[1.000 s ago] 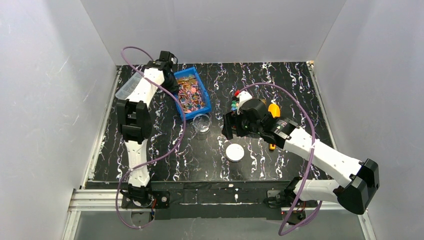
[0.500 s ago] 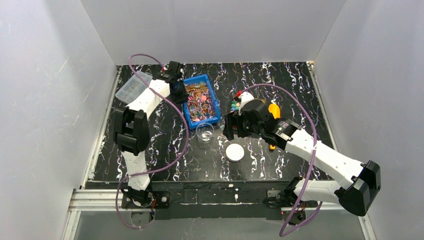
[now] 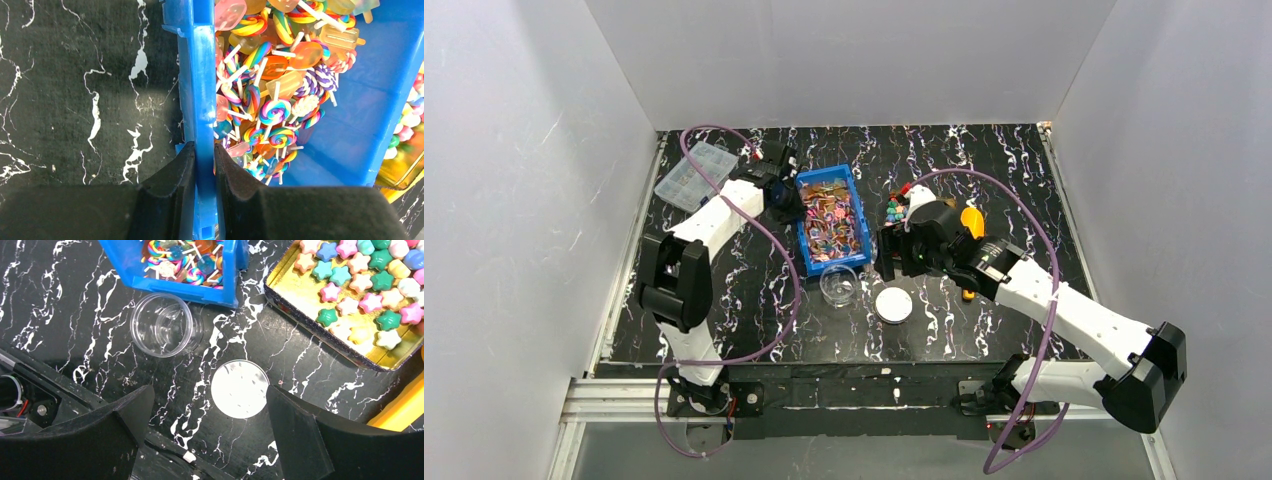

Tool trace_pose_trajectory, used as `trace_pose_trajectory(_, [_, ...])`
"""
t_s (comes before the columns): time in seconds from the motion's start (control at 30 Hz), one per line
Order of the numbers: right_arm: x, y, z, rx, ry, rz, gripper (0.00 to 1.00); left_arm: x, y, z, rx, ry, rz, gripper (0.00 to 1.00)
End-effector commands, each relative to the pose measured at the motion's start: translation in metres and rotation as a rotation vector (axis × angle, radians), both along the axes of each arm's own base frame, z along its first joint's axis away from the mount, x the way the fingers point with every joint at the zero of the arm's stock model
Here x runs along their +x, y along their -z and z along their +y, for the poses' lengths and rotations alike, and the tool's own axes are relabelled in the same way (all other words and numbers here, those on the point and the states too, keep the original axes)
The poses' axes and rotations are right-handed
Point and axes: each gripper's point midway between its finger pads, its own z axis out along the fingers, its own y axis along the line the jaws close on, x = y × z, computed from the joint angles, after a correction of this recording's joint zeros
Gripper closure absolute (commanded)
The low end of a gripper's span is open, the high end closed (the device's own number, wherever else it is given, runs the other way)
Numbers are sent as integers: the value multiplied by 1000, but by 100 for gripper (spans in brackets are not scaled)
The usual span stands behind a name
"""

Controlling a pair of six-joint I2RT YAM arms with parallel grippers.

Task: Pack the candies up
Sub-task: Move the storage box to the center of the board.

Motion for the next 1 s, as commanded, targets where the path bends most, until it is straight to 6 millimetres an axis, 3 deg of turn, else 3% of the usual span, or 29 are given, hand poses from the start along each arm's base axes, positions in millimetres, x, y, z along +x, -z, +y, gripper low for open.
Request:
trace_pose_trajectory(0.0, [10,-15,-4,10,58,-34,8,-59,12,-2,15,74,168,100])
trace_pose_trajectory(0.5, [39,-11,-11,-76,179,-62,6,-75,-3,36,164,62,110,100])
trace_pose_trajectory(0.8, [58,3,-26,-107,240,-39,6,-83,-1,41,170,48,107,100])
trace_pose_trajectory(0.97, [72,20,-51,-184,302,-9,6,-82,-14,41,159,54,67,79])
